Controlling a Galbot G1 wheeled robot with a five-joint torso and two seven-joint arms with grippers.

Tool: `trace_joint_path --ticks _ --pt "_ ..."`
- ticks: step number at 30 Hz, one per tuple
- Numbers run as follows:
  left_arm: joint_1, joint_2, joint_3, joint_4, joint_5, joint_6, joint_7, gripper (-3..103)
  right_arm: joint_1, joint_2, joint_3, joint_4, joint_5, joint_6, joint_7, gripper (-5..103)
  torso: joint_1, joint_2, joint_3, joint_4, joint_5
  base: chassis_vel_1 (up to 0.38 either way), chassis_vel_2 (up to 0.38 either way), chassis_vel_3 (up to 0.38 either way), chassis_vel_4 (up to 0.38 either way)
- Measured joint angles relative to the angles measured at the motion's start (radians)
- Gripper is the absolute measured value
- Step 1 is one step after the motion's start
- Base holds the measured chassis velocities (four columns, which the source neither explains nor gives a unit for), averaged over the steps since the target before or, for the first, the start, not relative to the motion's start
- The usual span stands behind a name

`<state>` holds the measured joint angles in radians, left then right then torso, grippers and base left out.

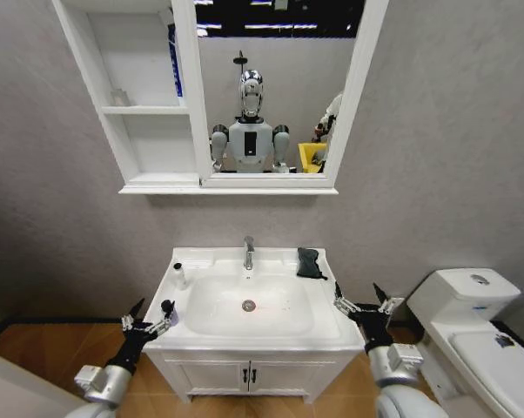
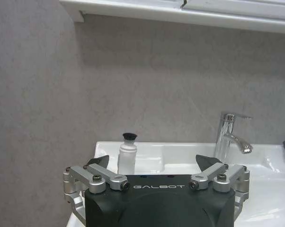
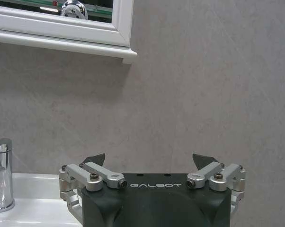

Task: Move facial cleanser and shampoo from washbasin to cabinet, then wipe washbasin with towel.

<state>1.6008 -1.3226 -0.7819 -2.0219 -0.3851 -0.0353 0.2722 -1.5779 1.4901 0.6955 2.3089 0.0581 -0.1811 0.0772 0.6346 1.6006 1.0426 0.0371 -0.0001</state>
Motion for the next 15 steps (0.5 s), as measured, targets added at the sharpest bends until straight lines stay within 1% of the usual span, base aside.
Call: trace_joint_path --ticks 2,3,6,10,11,15 --pt "-0.002 0.001 -0.001 0.003 0.0 0.001 0.0 100 0.002 -0.001 0.002 -0.003 0.0 0.0 0.0 100 0.0 0.0 0.0 0.0 -0.0001 0.0 0.0 0.0 0.0" --pt "-0.005 0.005 -0.006 0.004 0.0 0.009 -0.006 100 0.006 -0.001 0.003 -0.008 0.0 0.0 0.0 100 0.0 0.0 0.0 -0.0003 0.0001 0.0 0.0 0.0 0.0" --pt "-0.002 0.015 -0.015 0.006 0.003 0.029 -0.011 100 0.017 0.0 0.004 -0.023 0.0 0.006 0.0 100 0.0 0.0 0.0 -0.0002 0.0002 0.0 0.0 0.0 0.0" --pt "0.005 0.013 -0.01 0.022 0.017 0.025 -0.01 100 0.025 -0.001 0.004 -0.033 0.0 0.01 0.0 100 0.0 0.0 0.0 -0.0001 0.0002 0.0 0.0 0.0 0.0" --pt "0.011 0.006 -0.002 0.038 0.032 0.015 -0.005 100 0.028 -0.002 0.009 -0.036 0.002 0.012 0.0 100 0.0 0.0 0.0 0.0 0.0001 0.0 0.0 0.0 0.0" --pt "0.011 -0.006 0.016 0.064 0.053 0.009 0.0 100 0.027 -0.004 0.021 -0.039 0.009 0.018 0.0 100 0.0 0.0 0.0 0.0 0.0001 0.0 0.0 0.0 0.0"
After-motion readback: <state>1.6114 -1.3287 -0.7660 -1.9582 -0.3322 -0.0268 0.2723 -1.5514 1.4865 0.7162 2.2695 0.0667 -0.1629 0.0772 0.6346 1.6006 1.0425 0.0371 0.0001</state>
